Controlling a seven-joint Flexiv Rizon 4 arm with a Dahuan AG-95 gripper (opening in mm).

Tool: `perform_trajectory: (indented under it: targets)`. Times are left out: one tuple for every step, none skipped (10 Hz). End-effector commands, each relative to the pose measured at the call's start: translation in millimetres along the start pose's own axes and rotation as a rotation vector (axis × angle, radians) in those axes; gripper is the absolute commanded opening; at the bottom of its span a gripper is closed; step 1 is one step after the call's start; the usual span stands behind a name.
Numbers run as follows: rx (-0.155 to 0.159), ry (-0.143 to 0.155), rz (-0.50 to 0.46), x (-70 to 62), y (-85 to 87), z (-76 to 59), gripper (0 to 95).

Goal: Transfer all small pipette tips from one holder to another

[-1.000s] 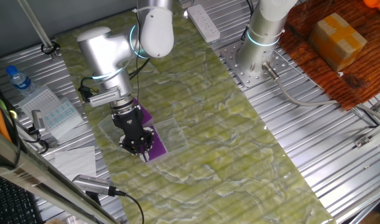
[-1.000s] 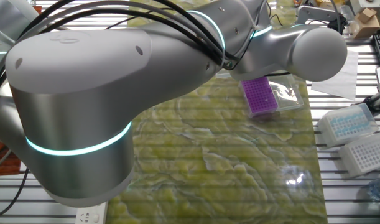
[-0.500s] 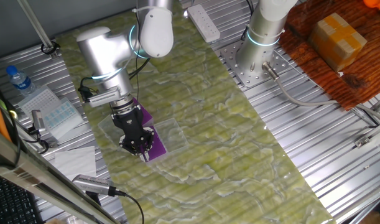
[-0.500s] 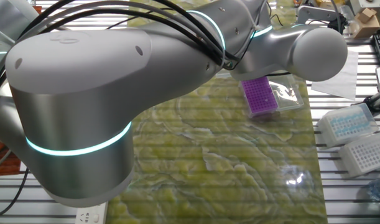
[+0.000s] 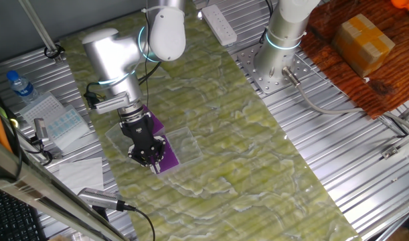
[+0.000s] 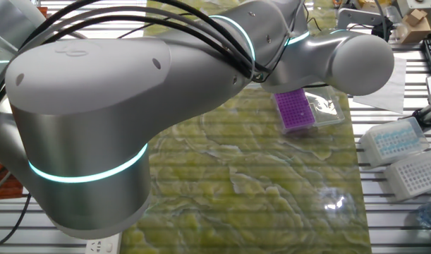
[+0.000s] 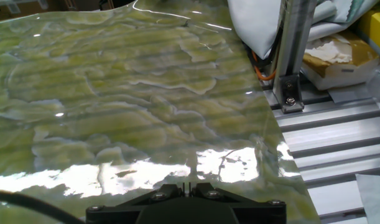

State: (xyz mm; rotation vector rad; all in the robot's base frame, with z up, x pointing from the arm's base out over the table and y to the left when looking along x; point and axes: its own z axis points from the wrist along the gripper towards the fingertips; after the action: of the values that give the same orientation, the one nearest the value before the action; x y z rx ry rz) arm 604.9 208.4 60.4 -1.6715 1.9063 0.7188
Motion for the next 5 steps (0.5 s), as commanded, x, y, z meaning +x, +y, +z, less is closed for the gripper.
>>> perform_trajectory:
  targets:
    - [-0.001,-0.004,-0.001,-0.7,0.3,-0.3,0.0]
    - [-0.001,-0.005,-0.002,-0.7,0.3,-0.3,0.0]
    - [0.0,-0.007,-0.004,-0.7,0.3,-0.3,0.0]
    - [0.001,-0.008,-0.004,-0.7,0.3,-0.3,0.0]
    - [0.001,-0.011,-0.003,-0.7,0.3,-0.3,0.0]
